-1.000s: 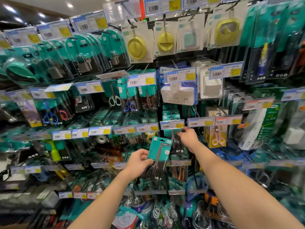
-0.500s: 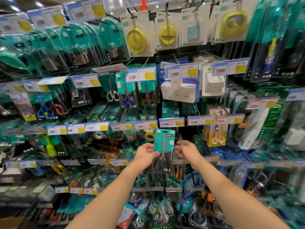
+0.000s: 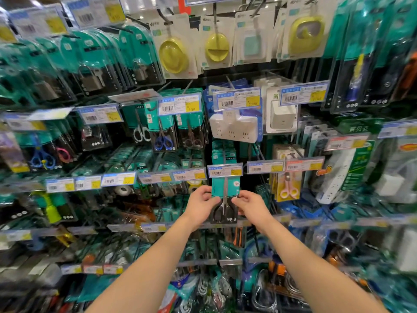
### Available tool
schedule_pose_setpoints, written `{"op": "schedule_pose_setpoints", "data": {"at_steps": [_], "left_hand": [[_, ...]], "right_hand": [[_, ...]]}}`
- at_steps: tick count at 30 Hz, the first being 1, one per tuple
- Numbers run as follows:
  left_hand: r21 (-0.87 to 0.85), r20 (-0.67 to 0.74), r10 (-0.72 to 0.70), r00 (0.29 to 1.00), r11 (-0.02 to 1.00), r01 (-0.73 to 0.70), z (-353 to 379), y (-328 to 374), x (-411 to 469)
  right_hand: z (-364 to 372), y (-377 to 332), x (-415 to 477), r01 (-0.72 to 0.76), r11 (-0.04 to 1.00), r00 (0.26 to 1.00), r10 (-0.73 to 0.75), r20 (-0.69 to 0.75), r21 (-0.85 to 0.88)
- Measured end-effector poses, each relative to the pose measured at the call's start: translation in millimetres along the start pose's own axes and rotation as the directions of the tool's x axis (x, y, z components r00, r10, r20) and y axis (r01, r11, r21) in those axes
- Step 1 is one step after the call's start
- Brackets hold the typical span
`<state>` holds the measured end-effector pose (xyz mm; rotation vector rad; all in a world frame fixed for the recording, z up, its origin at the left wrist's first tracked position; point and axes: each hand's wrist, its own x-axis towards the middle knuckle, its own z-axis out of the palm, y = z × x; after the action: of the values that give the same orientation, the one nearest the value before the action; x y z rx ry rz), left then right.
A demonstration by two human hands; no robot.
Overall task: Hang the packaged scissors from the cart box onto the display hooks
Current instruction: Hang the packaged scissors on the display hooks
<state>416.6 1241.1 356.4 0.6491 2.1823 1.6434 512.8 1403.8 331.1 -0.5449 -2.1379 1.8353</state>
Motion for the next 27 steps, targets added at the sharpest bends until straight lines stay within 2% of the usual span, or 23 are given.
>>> {"op": "schedule_pose_setpoints", "data": {"at_steps": [9,13,16,20,24,27], "left_hand": [[0.006,-0.049,-0.038,0.998,0.999,0.038,1,5,9],[0.076,-0.057,-0.119,0.991,0.989,0.123,6,2,17],[0.162,-0.039,-0.144,0.989,0.975,0.149,7,-6,19],[0.293,-0.076,-0.111,0.991,0.947,0.129,-2,-4,18],[0.325,-0.055,-0.110,0.992,0.938,0.122,-9,-4,18],[0.407,-0.058,-0.075,0.995,0.909,0.092,-11,-6,13]], "right_hand": [[3,-4,7,-0.013,0.999,0.996,0.017,-0.088,0.038],[3,-6,26,-0.034,0.999,0.980,0.038,-0.194,0.021],[4,-8,44,-0.075,0.997,0.974,0.074,-0.214,0.001],[3,-9,67,-0.124,0.990,0.958,0.102,-0.267,-0.068],[3,-7,69,-0.192,0.974,0.954,0.156,-0.257,-0.124],[5,-1,52,-0.217,0.933,0.966,0.163,-0.202,-0.288]]}}
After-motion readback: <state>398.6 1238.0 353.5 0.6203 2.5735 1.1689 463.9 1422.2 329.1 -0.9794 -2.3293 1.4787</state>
